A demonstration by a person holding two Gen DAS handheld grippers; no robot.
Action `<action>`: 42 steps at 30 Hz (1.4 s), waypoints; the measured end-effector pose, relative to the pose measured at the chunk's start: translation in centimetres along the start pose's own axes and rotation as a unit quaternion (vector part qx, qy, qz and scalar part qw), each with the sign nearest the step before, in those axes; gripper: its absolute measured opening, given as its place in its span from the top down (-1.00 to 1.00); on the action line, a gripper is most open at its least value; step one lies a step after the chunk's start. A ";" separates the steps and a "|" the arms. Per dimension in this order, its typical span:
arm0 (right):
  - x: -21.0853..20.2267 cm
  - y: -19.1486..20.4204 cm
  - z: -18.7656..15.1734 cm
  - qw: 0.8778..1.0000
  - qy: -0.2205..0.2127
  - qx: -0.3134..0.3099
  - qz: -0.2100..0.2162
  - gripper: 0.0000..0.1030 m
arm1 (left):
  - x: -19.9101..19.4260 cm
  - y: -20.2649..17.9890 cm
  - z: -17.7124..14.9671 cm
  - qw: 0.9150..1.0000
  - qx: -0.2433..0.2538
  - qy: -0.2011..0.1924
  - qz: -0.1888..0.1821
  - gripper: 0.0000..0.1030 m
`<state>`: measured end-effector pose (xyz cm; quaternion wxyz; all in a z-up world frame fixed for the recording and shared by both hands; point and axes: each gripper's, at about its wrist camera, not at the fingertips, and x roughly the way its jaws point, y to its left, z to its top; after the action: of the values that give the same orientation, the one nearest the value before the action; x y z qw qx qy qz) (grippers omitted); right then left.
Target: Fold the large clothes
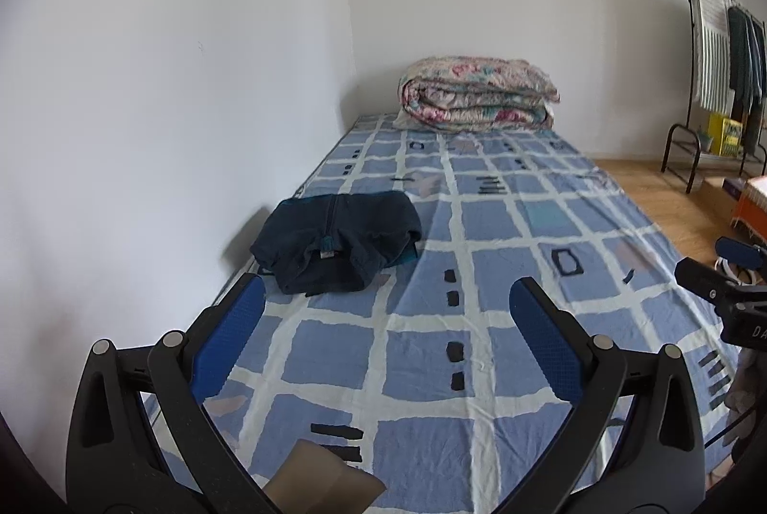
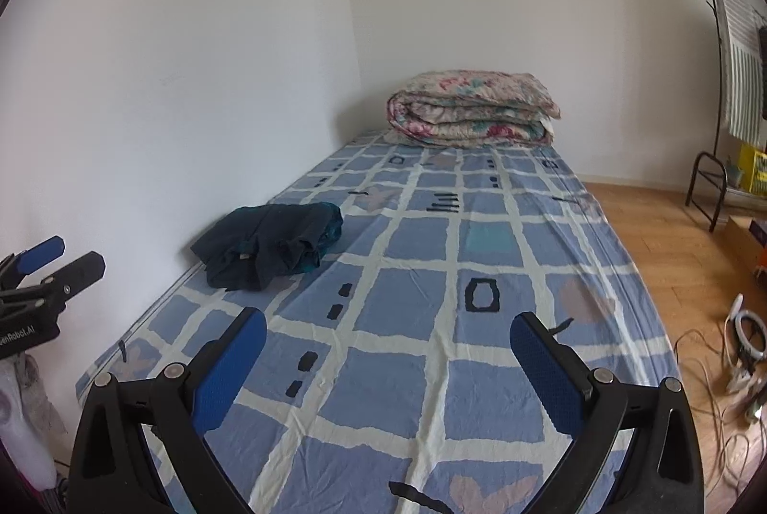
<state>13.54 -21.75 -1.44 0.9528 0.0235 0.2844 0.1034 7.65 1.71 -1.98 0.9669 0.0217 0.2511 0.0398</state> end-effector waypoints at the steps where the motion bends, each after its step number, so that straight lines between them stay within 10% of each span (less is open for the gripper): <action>1: 0.3 0.0 -0.1 1.000 0.004 -0.001 -0.002 -1.00 | 0.2 0.0 0.0 1.000 0.000 0.002 0.000 -1.00; 42: 4.0 -0.3 -1.8 0.999 0.031 -0.005 -0.026 -1.00 | 2.9 0.6 -1.3 1.000 -0.013 0.022 0.014 -1.00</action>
<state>15.86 -21.22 -5.06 0.9461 0.0079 0.3136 0.0807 9.52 2.56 -4.52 0.9606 0.0115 0.2717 0.0576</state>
